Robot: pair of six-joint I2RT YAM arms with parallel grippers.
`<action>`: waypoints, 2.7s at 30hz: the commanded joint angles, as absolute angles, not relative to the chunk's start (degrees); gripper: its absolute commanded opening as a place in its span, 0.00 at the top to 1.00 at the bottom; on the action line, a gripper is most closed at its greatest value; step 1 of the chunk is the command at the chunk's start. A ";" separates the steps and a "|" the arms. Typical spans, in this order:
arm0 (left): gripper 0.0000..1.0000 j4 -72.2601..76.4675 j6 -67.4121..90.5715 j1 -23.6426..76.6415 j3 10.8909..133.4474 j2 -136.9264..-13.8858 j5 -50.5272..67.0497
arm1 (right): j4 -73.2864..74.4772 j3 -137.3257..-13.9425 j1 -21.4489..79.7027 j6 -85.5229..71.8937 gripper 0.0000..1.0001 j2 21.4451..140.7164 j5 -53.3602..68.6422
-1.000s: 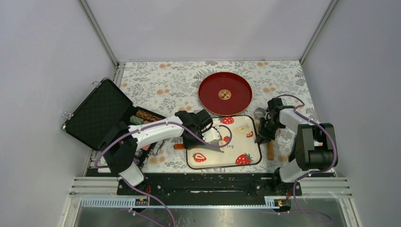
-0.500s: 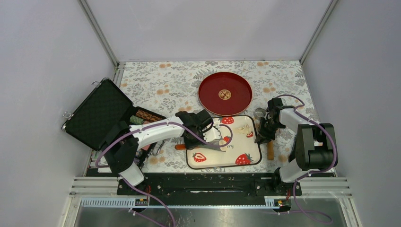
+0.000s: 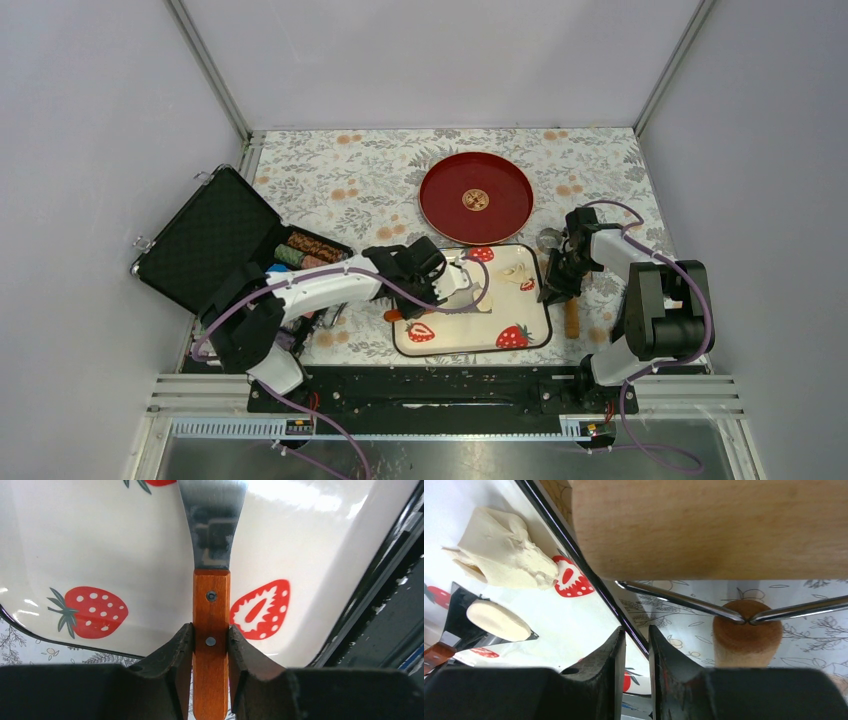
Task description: Roll out the dumpling wrappers from the dough
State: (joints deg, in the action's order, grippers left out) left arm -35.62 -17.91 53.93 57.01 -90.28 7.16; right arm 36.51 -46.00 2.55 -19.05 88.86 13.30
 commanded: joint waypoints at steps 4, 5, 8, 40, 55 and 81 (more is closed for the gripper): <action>1.00 -25.64 -12.88 53.71 54.52 -83.25 11.22 | 35.36 -45.61 2.68 -20.29 0.73 88.00 16.52; 1.00 -25.15 -12.31 53.56 54.21 -82.56 11.31 | 35.31 -45.56 2.71 -20.30 0.72 87.94 16.60; 1.00 -22.89 -11.16 53.40 52.93 -80.30 11.36 | 35.27 -45.50 2.72 -20.22 0.69 87.85 16.91; 1.00 -16.99 -2.26 44.84 54.80 -71.49 10.59 | 41.06 -51.97 4.14 -21.59 0.64 76.22 20.45; 1.00 -15.29 -0.18 40.20 65.02 -80.86 8.17 | 39.97 -75.36 16.92 -26.73 0.91 84.46 24.59; 1.00 -22.66 0.44 35.66 84.68 -101.18 7.63 | 45.51 -110.62 20.85 -26.90 1.00 118.18 18.43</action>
